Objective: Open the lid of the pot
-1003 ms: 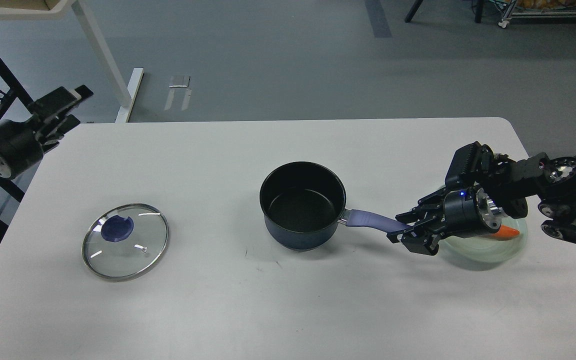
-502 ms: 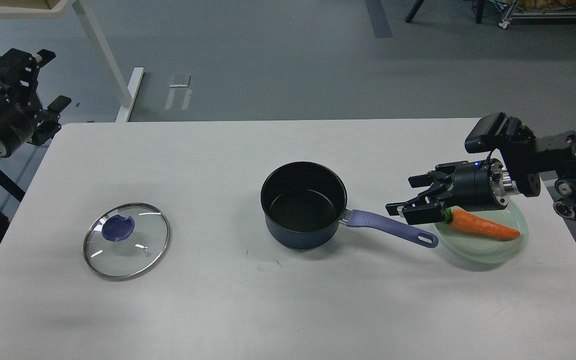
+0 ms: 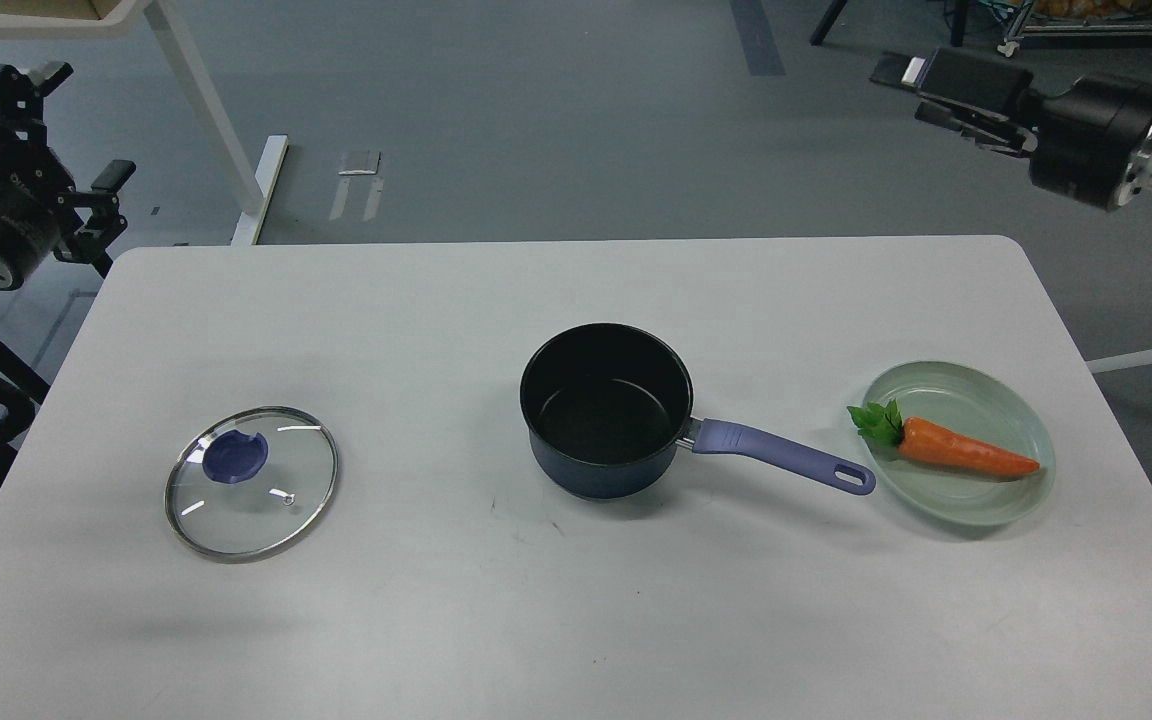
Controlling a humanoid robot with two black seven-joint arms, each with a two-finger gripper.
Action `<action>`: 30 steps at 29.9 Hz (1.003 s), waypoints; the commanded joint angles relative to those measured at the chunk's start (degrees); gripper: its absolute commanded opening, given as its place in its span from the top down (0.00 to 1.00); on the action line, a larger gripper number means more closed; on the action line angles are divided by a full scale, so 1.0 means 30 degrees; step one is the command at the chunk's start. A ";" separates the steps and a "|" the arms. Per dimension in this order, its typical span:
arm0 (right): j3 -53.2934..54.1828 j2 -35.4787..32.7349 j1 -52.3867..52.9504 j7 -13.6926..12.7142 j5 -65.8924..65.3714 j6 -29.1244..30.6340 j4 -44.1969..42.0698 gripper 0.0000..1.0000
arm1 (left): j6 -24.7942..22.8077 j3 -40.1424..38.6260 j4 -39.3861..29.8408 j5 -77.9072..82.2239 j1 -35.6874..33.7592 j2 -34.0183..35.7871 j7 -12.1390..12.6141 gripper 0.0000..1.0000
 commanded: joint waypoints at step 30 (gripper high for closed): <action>1.0644 0.6028 -1.3365 0.0004 1.5346 0.0470 -0.3533 0.00 | -0.1396 -0.1461 0.2899 -0.1488 0.1222 -0.4904 0.0281 0.01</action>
